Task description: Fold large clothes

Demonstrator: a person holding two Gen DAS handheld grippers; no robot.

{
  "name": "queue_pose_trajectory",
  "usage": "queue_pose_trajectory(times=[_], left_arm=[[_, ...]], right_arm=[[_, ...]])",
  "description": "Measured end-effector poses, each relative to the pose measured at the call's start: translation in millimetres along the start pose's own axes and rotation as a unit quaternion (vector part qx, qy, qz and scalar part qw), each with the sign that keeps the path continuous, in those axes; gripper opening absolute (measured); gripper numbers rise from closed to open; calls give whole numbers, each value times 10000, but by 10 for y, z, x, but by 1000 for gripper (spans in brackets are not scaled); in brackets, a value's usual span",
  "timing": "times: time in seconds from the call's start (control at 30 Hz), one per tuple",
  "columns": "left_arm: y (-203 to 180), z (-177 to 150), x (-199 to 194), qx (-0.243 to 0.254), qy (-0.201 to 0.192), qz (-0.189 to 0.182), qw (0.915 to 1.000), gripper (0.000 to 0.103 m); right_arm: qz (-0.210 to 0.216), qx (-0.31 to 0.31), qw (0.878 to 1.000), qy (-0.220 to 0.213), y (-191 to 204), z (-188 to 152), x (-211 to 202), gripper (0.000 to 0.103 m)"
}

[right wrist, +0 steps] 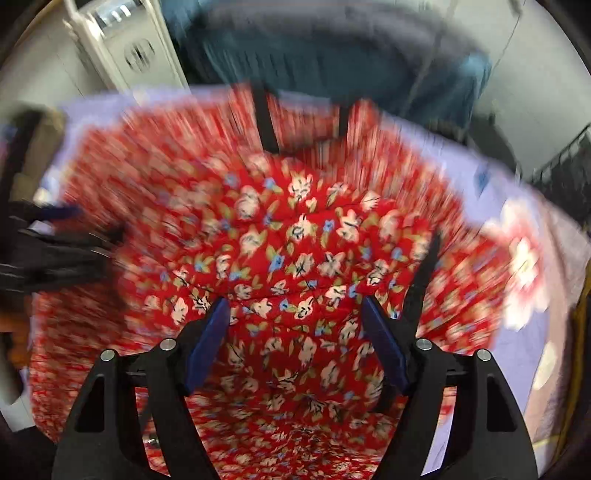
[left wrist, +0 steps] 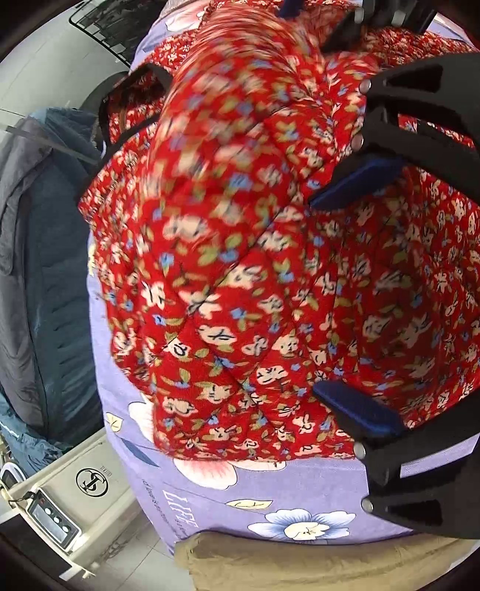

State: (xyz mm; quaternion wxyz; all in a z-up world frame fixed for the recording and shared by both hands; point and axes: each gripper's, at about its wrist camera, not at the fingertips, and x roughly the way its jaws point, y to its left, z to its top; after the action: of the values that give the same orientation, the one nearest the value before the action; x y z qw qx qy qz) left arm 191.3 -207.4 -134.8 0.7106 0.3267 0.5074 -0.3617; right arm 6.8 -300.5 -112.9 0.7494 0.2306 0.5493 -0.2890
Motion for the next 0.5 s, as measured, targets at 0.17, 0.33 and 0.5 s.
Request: queue_pose_trajectory(times=[0.17, 0.33, 0.5], left_arm=[[24, 15, 38, -23, -44, -10, 10000, 98], [-47, -59, -7, 43, -314, 183, 9993, 98], [24, -192, -312, 138, -390, -127, 9991, 96]], right_arm=[[-150, -82, 9998, 141, 21, 90, 55, 84], [-50, 338, 9994, -51, 42, 197, -274, 85], [502, 598, 9950, -627, -155, -283, -767, 86]])
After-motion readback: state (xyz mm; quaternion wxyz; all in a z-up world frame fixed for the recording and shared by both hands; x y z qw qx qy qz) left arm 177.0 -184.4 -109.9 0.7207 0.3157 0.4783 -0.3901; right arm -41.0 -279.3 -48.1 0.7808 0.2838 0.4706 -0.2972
